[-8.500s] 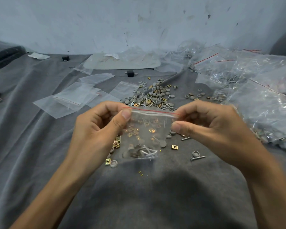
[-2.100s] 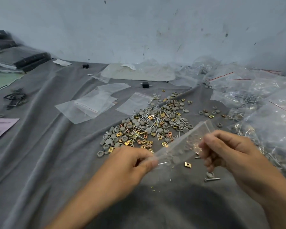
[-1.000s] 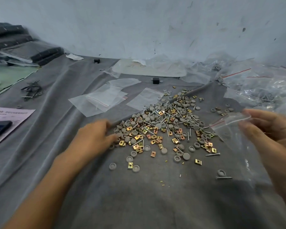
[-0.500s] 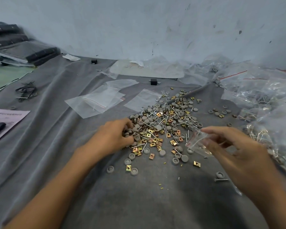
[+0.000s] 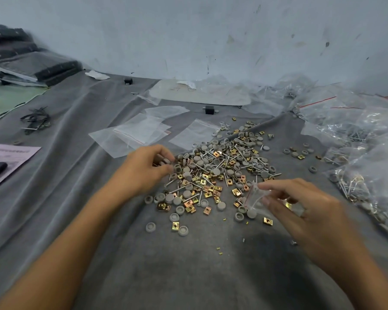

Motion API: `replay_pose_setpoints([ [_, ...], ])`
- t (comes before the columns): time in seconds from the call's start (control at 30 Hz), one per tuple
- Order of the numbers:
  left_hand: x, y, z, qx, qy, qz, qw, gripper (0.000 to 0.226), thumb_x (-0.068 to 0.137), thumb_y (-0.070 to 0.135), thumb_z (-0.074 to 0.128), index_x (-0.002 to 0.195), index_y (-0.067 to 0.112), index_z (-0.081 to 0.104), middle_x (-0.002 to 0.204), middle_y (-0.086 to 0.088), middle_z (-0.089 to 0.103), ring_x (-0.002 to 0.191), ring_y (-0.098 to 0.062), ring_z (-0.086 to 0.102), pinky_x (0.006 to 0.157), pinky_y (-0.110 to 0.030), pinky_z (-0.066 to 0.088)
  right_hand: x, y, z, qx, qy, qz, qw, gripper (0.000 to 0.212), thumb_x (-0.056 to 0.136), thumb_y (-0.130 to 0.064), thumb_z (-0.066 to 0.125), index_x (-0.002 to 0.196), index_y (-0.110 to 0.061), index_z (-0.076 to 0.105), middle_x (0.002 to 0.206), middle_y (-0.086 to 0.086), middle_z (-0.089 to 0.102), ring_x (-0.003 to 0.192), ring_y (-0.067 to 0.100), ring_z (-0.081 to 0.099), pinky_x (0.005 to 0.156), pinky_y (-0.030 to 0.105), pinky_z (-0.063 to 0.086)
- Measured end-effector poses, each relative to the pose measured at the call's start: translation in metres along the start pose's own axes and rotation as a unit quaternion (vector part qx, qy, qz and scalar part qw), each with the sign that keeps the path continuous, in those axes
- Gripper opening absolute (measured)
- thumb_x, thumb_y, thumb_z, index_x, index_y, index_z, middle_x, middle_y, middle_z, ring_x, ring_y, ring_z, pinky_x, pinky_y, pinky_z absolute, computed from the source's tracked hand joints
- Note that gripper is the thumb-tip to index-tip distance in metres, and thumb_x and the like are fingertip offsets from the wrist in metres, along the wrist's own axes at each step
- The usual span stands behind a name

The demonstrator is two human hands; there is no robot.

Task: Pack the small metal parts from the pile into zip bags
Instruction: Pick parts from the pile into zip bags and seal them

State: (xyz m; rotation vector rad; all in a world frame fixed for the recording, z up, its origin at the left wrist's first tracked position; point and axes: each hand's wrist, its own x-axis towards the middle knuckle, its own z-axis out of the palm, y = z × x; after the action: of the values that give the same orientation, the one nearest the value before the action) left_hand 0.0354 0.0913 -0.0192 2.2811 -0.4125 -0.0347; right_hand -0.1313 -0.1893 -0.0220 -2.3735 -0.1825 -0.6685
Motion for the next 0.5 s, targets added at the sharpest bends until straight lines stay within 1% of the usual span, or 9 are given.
replay_pose_setpoints([
  [0.03, 0.0002, 0.0003, -0.0016, -0.050, -0.013, -0.012, 0.999, 0.012, 0.090, 0.016, 0.074, 0.094, 0.026, 0.068, 0.077, 0.005, 0.068, 0.066, -0.008, 0.062, 0.065, -0.026, 0.049, -0.0003, 0.0004, 0.0000, -0.002, -0.001, 0.000, 1.000, 0.038, 0.085, -0.015, 0.077, 0.106, -0.045, 0.069, 0.091, -0.020, 0.067, 0.092, 0.007, 0.063, 0.080, 0.022, 0.045],
  [0.1, 0.0003, -0.0001, -0.0034, -0.116, -0.028, -0.030, 0.992, 0.011, 0.091, 0.010, 0.073, 0.096, 0.019, 0.070, 0.067, 0.003, 0.063, 0.060, -0.013, 0.056, 0.061, -0.031, 0.050, -0.0011, 0.0005, 0.0001, -0.001, -0.004, 0.002, 1.000, 0.039, 0.086, -0.016, 0.076, 0.107, -0.048, 0.068, 0.091, -0.021, 0.066, 0.093, 0.007, 0.062, 0.080, 0.024, 0.045],
  [0.17, 0.0011, -0.0006, -0.0040, -0.150, -0.032, -0.040, 0.987, 0.012, 0.090, 0.008, 0.072, 0.099, 0.017, 0.071, 0.061, 0.003, 0.060, 0.057, -0.013, 0.053, 0.056, -0.028, 0.048, -0.0017, -0.0001, 0.0009, -0.001, -0.008, 0.002, 1.000, 0.041, 0.086, -0.016, 0.076, 0.107, -0.050, 0.066, 0.091, -0.021, 0.066, 0.094, 0.007, 0.062, 0.081, 0.024, 0.045],
  [0.3, 0.0022, 0.0001, -0.0040, -0.221, -0.036, -0.077, 0.971, 0.015, 0.087, 0.008, 0.074, 0.101, 0.014, 0.075, 0.065, 0.001, 0.065, 0.056, -0.008, 0.061, 0.055, -0.019, 0.054, -0.0020, -0.0010, 0.0026, -0.006, -0.017, 0.008, 1.000, 0.038, 0.088, -0.018, 0.076, 0.109, -0.048, 0.067, 0.092, -0.022, 0.064, 0.094, 0.007, 0.062, 0.082, 0.027, 0.047],
  [0.4, 0.0020, 0.0003, -0.0039, -0.230, -0.024, -0.096, 0.968, 0.019, 0.086, 0.006, 0.074, 0.104, 0.011, 0.073, 0.068, -0.004, 0.066, 0.055, -0.012, 0.062, 0.059, -0.021, 0.057, -0.0025, -0.0011, 0.0028, -0.010, -0.022, 0.010, 1.000, 0.034, 0.088, -0.018, 0.075, 0.111, -0.042, 0.071, 0.091, -0.022, 0.064, 0.094, 0.007, 0.062, 0.082, 0.034, 0.050],
  [0.5, -0.0019, 0.0056, -0.0017, -0.201, 0.008, -0.103, 0.974, 0.020, 0.086, 0.008, 0.075, 0.106, 0.010, 0.072, 0.075, -0.008, 0.067, 0.058, -0.015, 0.065, 0.066, -0.026, 0.059, -0.0020, -0.0022, 0.0028, -0.011, -0.023, 0.012, 1.000, 0.031, 0.088, -0.019, 0.074, 0.111, -0.040, 0.071, 0.090, -0.022, 0.064, 0.094, 0.007, 0.062, 0.082, 0.034, 0.050],
])
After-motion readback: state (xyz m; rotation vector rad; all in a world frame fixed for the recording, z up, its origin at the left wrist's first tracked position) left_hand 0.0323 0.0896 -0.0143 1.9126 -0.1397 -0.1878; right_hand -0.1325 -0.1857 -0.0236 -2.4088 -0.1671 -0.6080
